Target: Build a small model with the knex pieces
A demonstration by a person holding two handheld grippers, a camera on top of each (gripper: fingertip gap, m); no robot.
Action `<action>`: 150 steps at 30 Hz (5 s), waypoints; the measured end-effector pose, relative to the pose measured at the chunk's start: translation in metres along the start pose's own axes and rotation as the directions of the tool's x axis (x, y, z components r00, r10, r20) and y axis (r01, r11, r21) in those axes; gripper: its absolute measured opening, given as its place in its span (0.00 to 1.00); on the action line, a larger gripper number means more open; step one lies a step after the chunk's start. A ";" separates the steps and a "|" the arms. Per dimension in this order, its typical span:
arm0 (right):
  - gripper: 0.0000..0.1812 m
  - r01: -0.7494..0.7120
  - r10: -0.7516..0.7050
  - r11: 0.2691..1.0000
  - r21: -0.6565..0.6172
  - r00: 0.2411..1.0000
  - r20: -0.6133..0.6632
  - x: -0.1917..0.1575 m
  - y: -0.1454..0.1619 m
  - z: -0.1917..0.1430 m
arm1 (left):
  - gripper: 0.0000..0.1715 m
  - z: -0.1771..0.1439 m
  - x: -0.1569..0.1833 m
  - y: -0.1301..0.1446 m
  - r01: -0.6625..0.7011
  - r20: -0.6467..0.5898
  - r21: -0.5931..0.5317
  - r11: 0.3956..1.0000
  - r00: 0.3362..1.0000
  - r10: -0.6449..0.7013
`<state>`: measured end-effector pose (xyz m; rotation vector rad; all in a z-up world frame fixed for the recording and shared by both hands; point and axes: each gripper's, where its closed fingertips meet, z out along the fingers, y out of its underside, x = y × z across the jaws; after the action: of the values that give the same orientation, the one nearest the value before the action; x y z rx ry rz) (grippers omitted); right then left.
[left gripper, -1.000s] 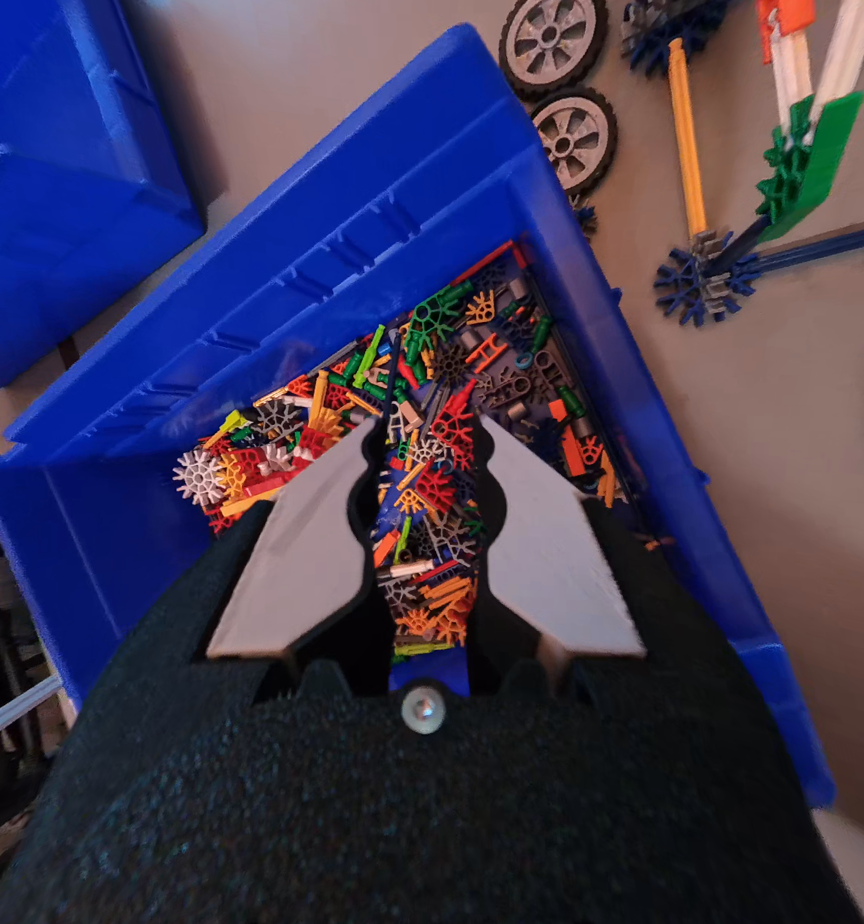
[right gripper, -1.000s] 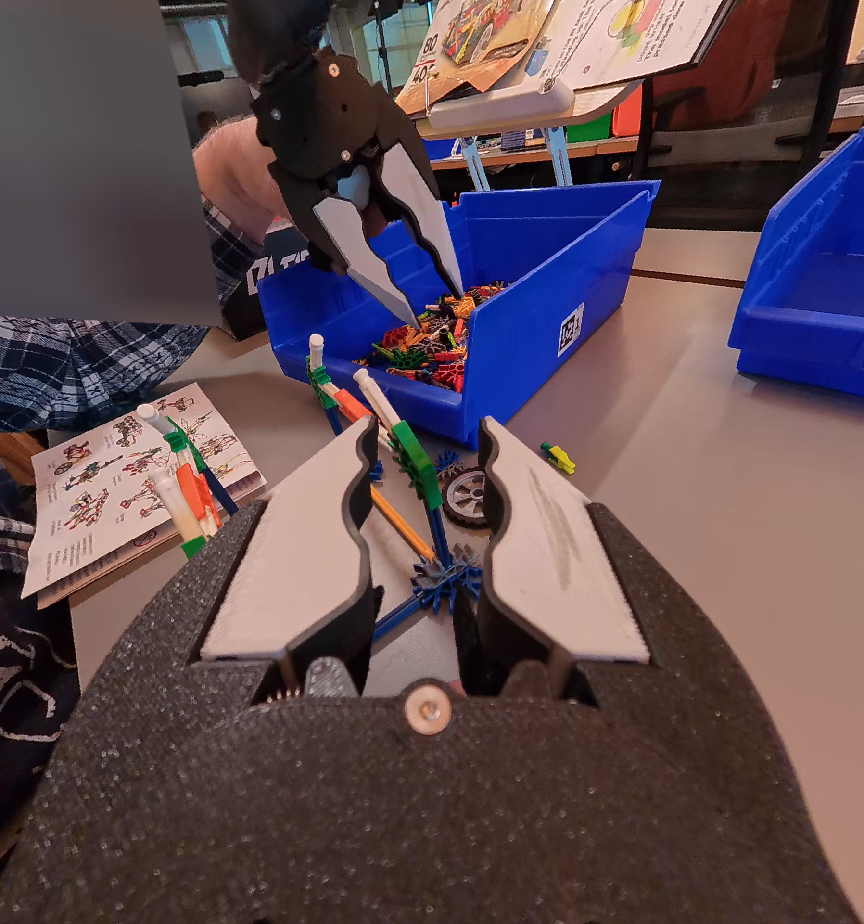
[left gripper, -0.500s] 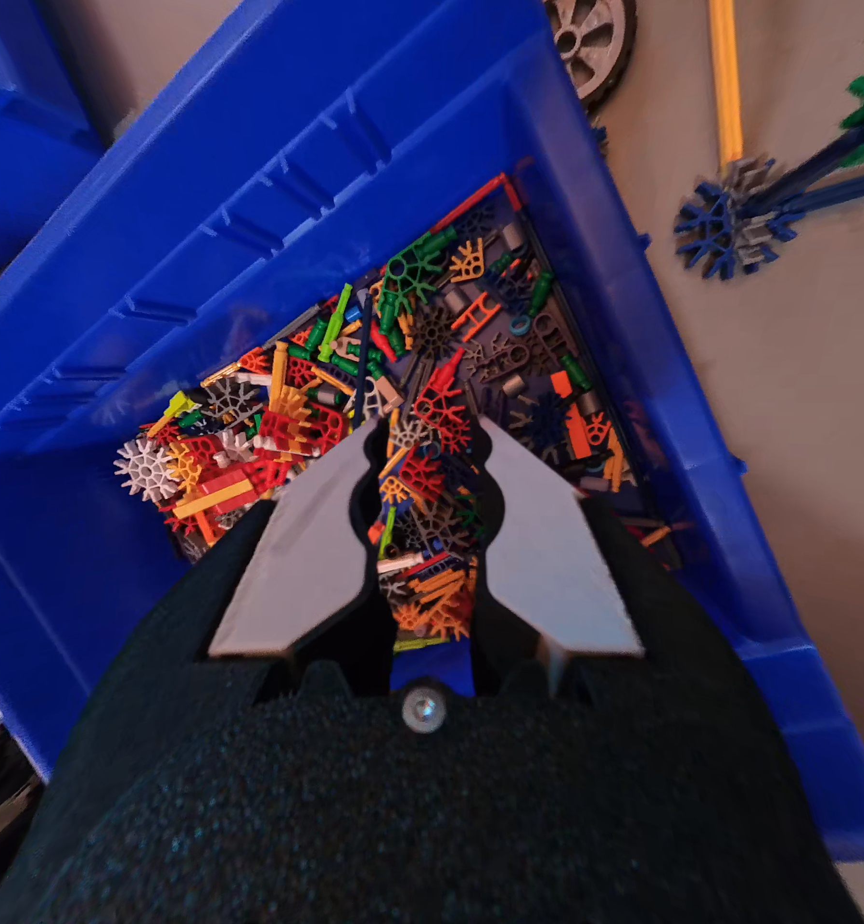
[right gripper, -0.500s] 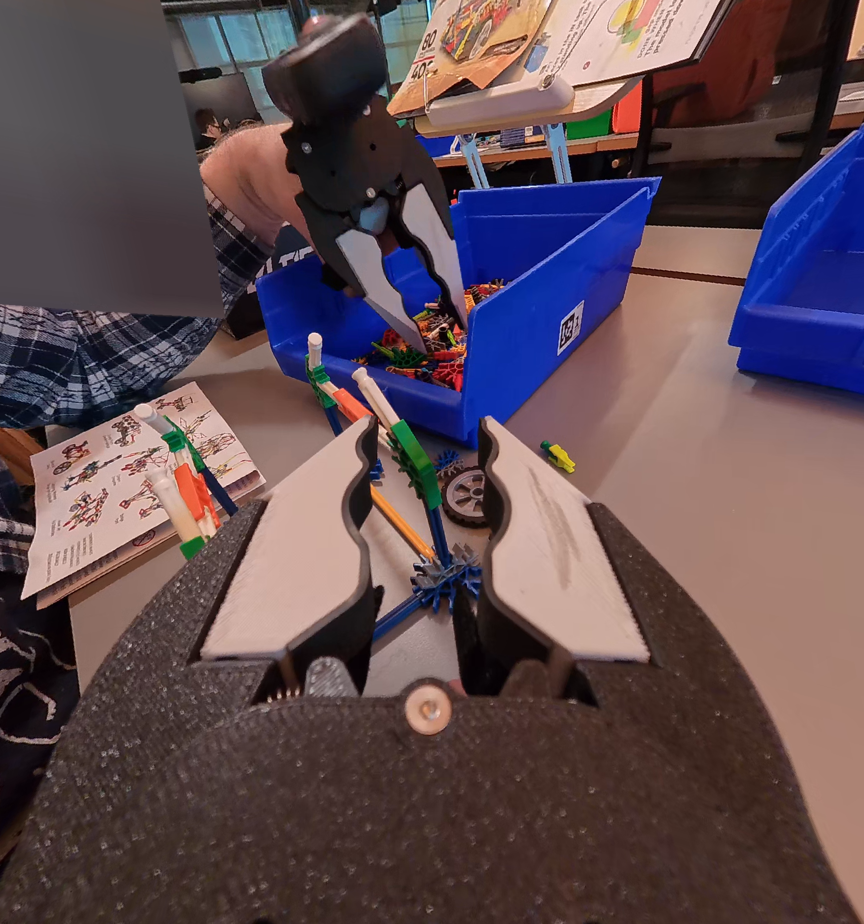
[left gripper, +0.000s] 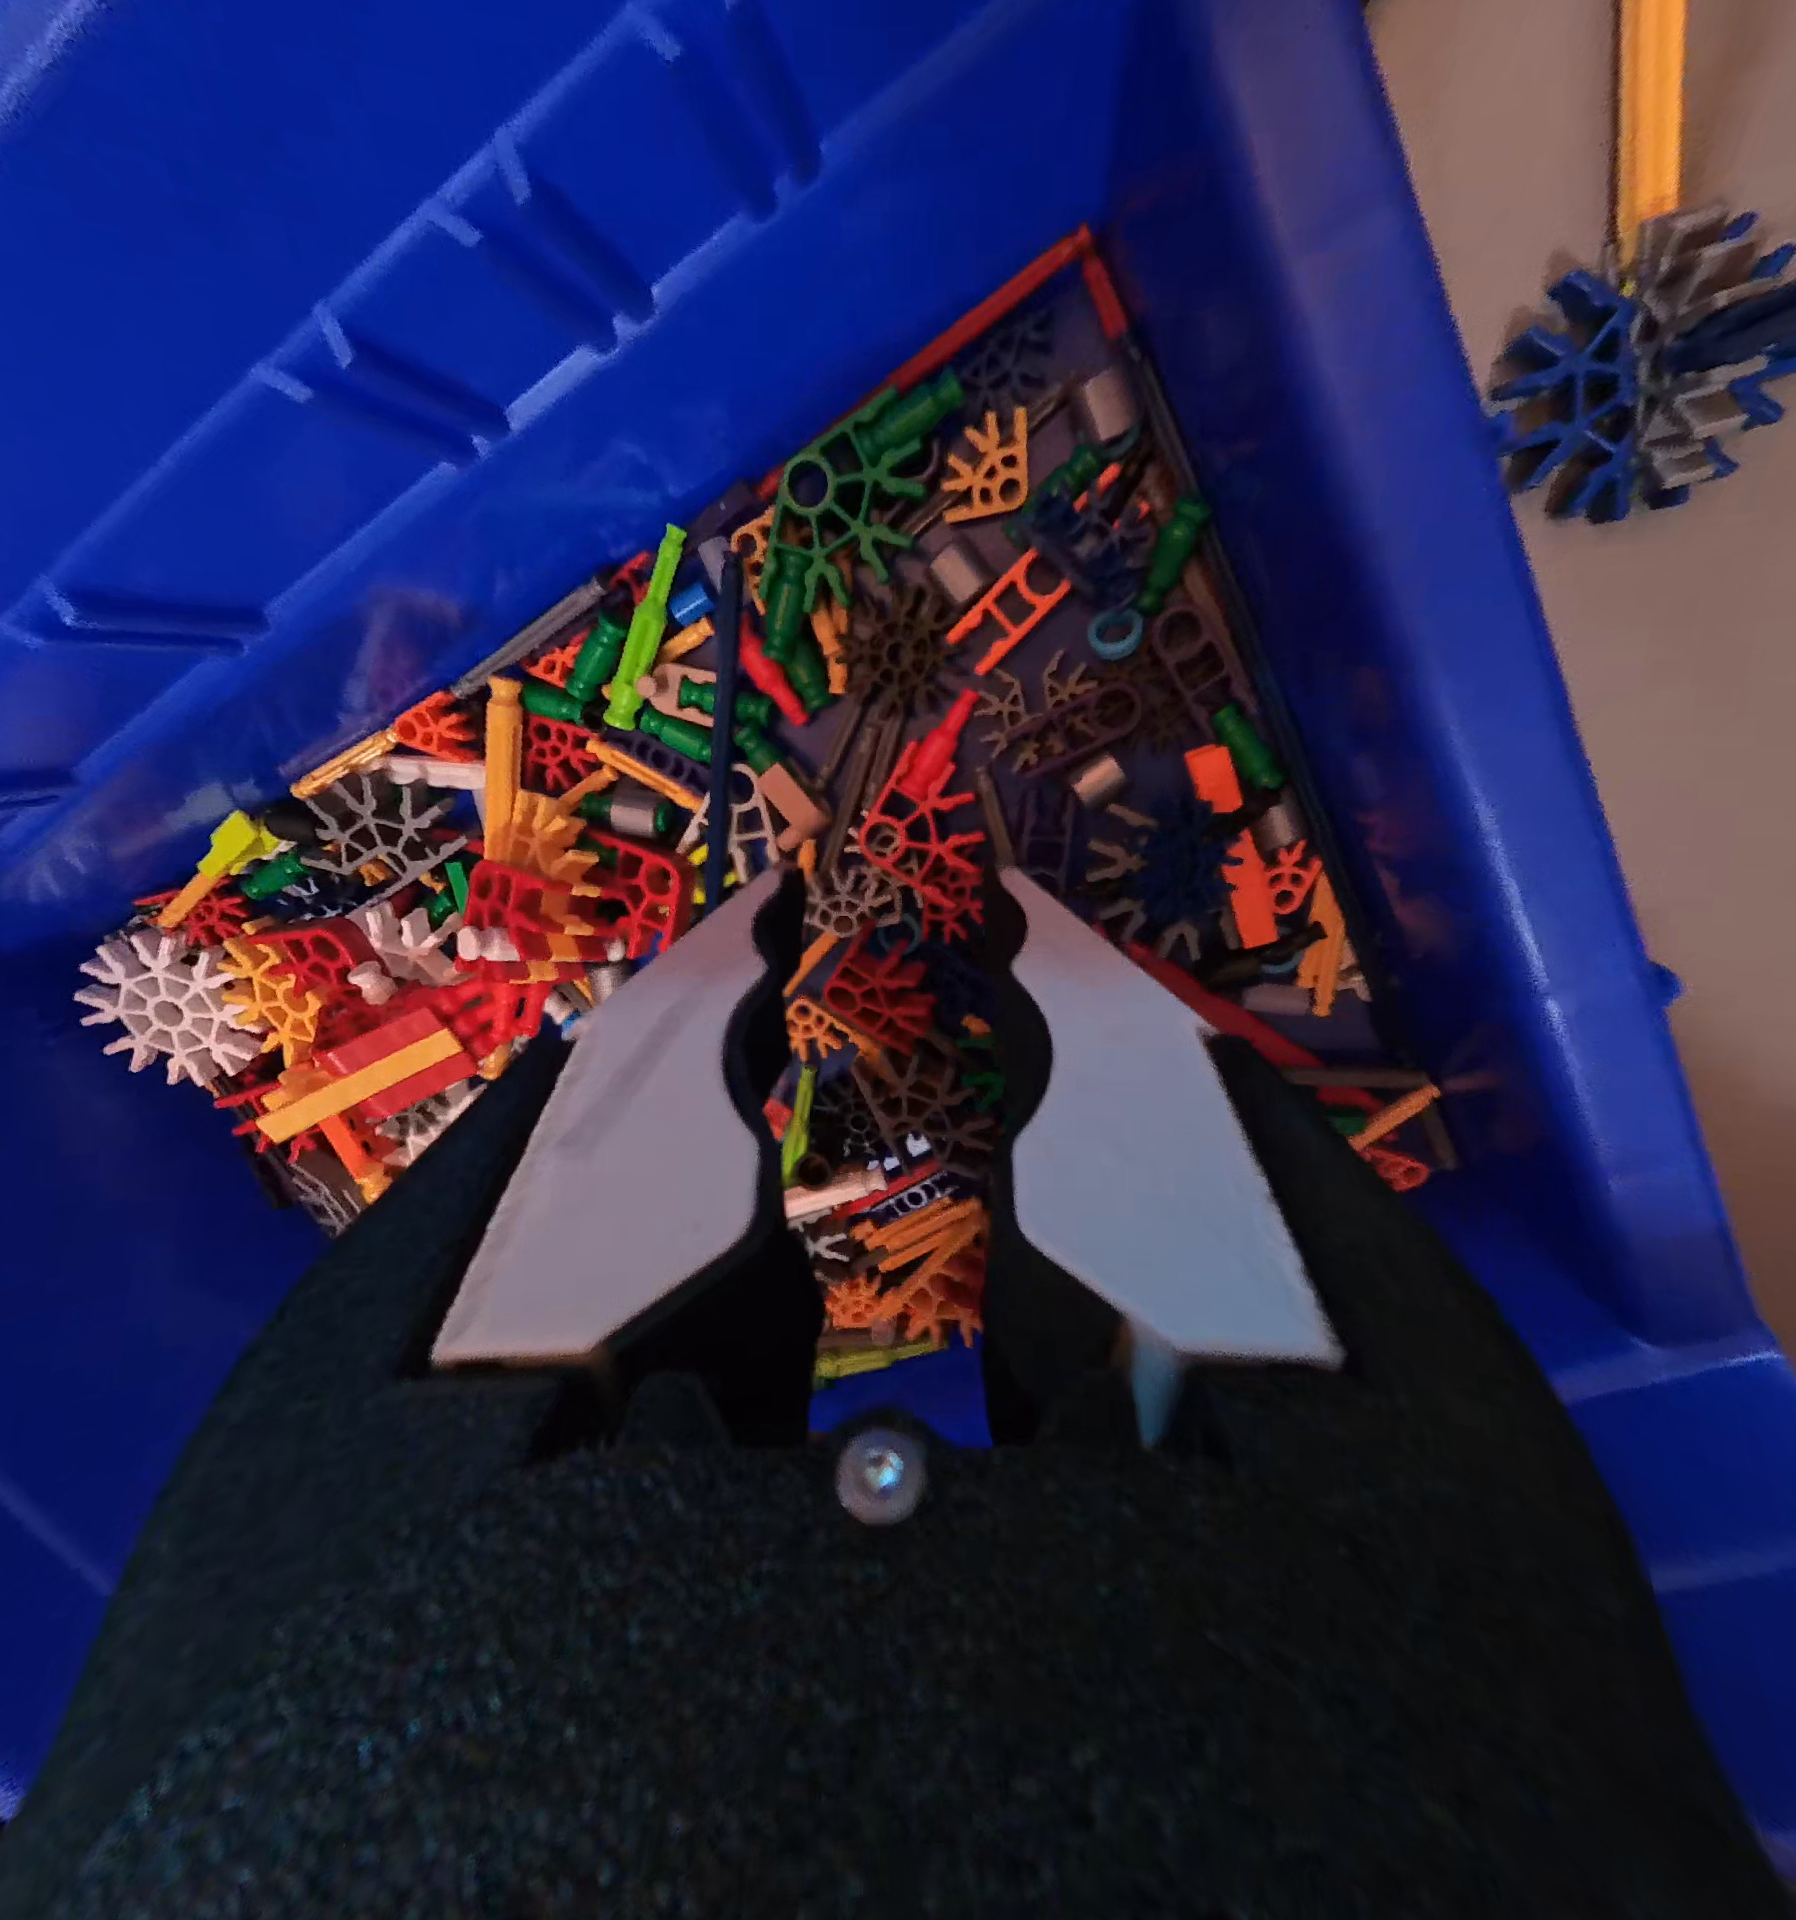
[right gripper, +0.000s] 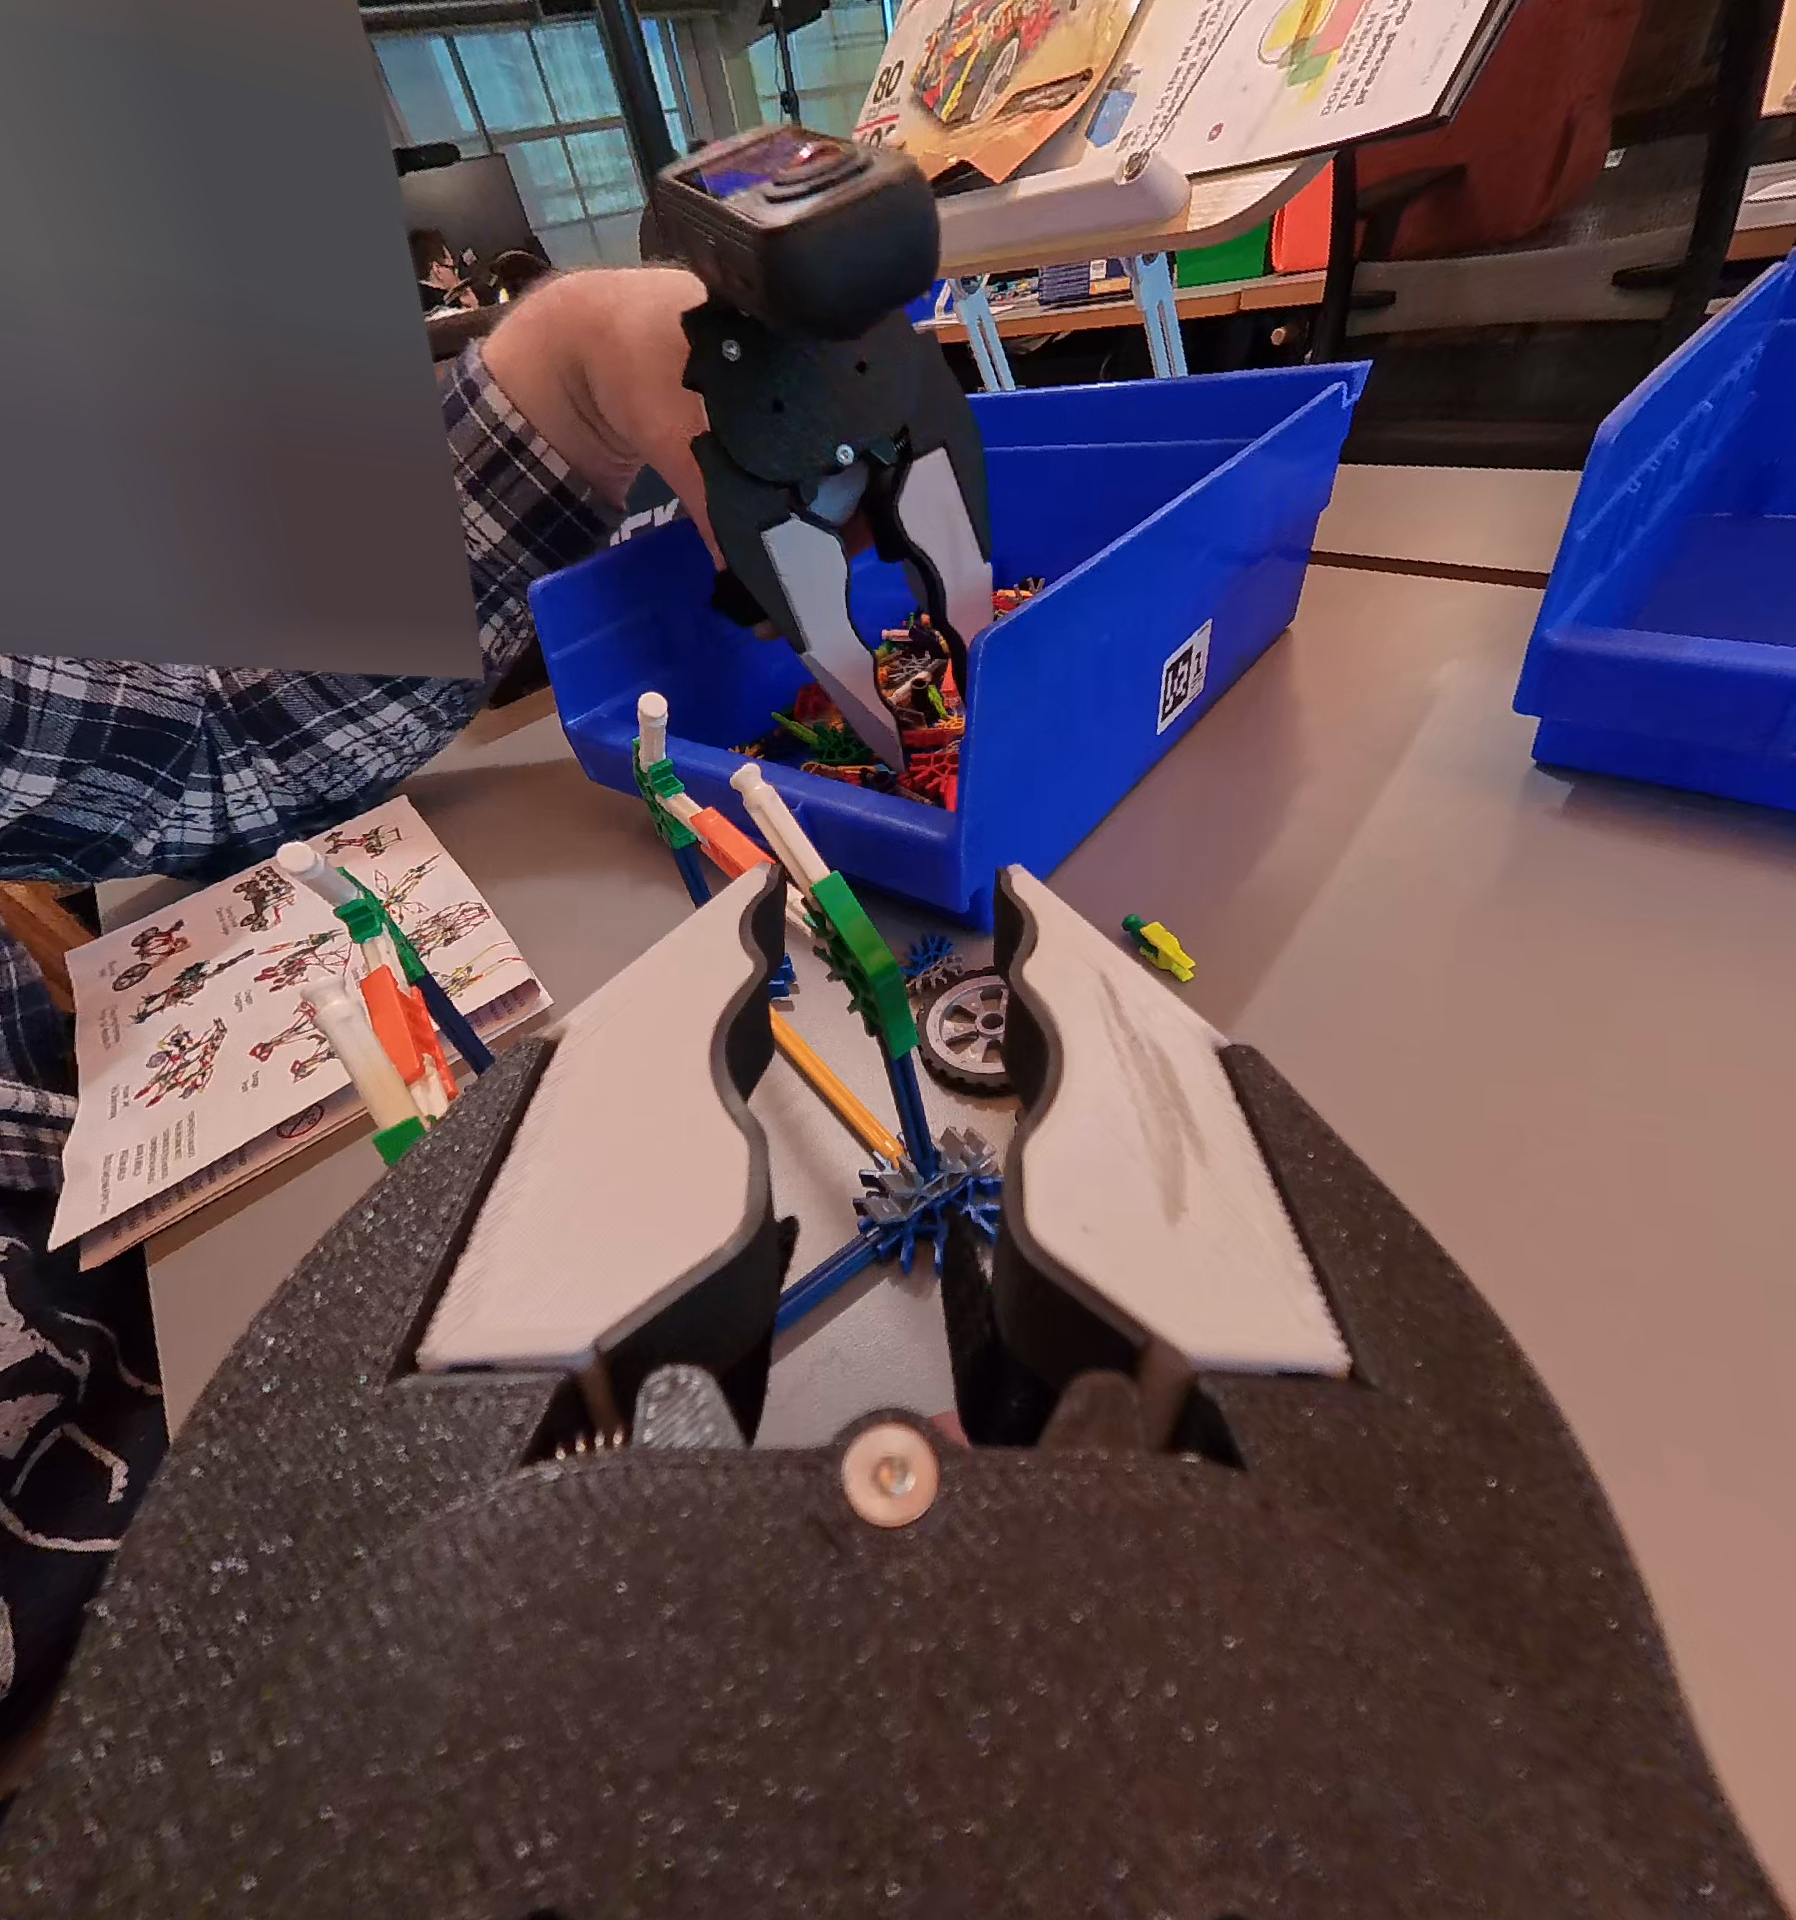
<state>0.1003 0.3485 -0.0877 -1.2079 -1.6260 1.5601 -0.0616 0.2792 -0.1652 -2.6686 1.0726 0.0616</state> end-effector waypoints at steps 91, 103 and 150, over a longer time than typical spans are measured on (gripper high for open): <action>0.21 -0.015 0.015 1.000 0.010 1.000 0.001 0.002 -0.001 -0.001 | 0.15 -0.052 -0.095 0.035 0.165 0.371 0.081 0.983 0.910 -0.184; 0.21 -0.016 0.016 1.000 0.011 1.000 0.001 0.002 -0.001 -0.001 | 0.20 -0.015 -0.091 0.078 0.271 0.248 -0.162 0.949 0.942 -0.226; 0.21 0.250 -0.250 0.968 -0.006 0.968 -0.026 -0.003 -0.112 0.075 | 0.06 -0.124 0.004 -0.108 -0.258 0.216 0.468 0.845 0.961 0.173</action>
<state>0.0116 0.3219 0.0110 -0.9770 -1.6903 1.3779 0.0081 0.3195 -0.0211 -2.0426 1.1489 0.0447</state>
